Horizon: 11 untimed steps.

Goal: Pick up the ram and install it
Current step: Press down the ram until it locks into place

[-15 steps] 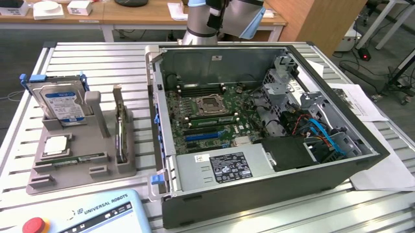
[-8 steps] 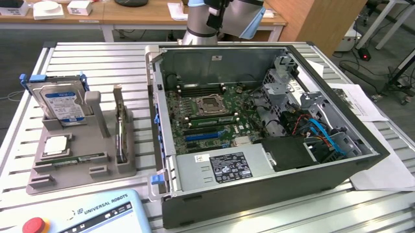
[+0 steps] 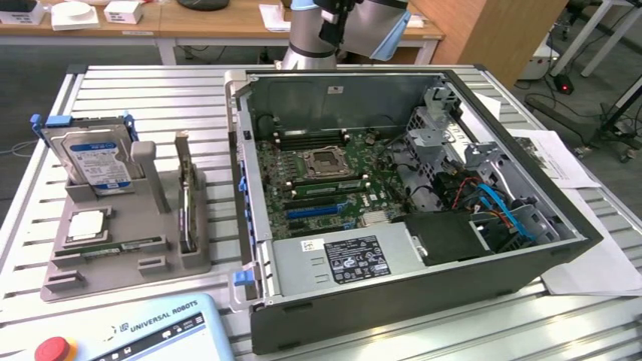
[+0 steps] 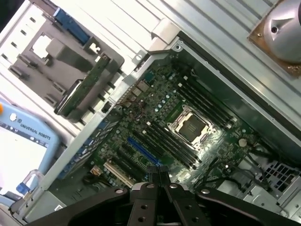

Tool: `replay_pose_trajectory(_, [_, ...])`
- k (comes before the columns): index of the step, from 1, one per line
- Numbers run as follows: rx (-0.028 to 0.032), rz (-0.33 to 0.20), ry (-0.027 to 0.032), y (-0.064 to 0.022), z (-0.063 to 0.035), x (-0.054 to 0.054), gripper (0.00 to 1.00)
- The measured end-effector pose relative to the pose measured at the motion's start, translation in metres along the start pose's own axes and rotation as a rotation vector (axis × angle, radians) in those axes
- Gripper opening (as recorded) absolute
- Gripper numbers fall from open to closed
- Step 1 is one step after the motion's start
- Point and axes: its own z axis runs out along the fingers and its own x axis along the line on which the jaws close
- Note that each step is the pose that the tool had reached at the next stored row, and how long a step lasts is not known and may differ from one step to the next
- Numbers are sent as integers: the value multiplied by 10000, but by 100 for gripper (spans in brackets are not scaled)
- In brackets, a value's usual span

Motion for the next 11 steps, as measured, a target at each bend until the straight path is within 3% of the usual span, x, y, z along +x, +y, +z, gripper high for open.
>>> replay_pose_trajectory(11, [-81,1640,-59,0,0,0,11])
